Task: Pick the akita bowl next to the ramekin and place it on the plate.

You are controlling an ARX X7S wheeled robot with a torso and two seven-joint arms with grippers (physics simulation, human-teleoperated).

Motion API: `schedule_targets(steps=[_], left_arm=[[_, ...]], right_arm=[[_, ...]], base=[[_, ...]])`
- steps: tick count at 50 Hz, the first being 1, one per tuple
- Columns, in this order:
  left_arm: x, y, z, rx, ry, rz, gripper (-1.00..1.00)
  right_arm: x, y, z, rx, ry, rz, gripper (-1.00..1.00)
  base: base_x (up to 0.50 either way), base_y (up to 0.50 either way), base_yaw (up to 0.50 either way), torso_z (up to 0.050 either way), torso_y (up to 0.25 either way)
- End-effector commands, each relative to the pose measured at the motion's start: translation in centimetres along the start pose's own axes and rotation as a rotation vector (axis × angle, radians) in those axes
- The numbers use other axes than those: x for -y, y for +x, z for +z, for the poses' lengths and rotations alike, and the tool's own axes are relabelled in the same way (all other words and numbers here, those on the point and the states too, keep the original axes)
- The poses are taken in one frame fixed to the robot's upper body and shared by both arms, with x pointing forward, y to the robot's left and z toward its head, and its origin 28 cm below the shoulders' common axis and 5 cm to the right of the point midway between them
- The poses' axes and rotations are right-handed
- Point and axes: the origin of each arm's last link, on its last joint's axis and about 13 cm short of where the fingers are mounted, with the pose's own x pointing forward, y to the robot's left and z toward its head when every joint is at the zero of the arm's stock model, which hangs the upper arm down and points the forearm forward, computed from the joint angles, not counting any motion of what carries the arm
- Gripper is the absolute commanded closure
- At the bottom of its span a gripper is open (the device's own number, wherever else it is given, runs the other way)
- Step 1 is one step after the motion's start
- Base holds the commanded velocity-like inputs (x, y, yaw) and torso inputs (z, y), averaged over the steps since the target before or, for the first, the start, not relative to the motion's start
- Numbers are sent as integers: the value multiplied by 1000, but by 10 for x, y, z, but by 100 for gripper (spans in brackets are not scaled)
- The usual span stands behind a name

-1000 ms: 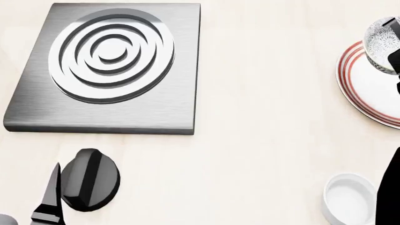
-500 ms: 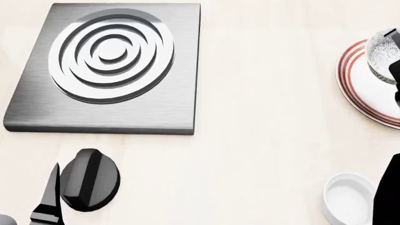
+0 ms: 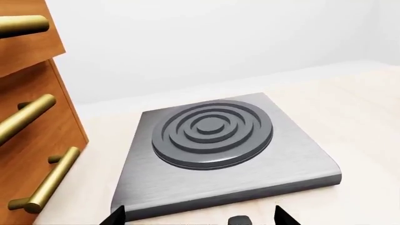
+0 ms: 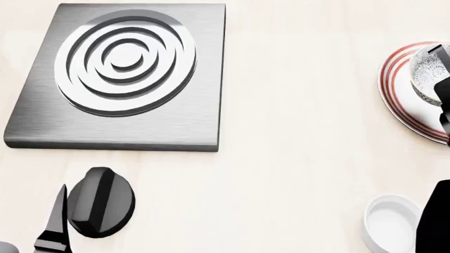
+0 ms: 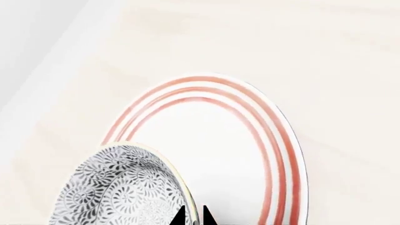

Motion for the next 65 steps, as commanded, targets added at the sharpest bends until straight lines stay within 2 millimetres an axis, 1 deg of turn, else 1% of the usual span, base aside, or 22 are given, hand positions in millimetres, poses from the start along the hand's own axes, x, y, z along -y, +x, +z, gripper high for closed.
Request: schedule_targets(steps=[1, 20, 41, 65], left_arm=[[0, 0, -1, -2, 0, 0, -100], [0, 0, -1, -1, 1, 0, -100], [-1, 0, 0, 2, 6, 2, -100], [-1, -1, 1, 2, 9, 4, -100]], right_arm=[[2, 1, -2, -2, 8, 0, 100], [6, 4, -6, -3, 21, -9, 100], [0, 1, -2, 6, 30, 11, 100], [2, 3, -6, 3, 21, -4, 100]], base=[[0, 0, 0, 0, 0], [0, 0, 0, 0, 0], [0, 0, 0, 0, 0], [0, 0, 0, 0, 0]])
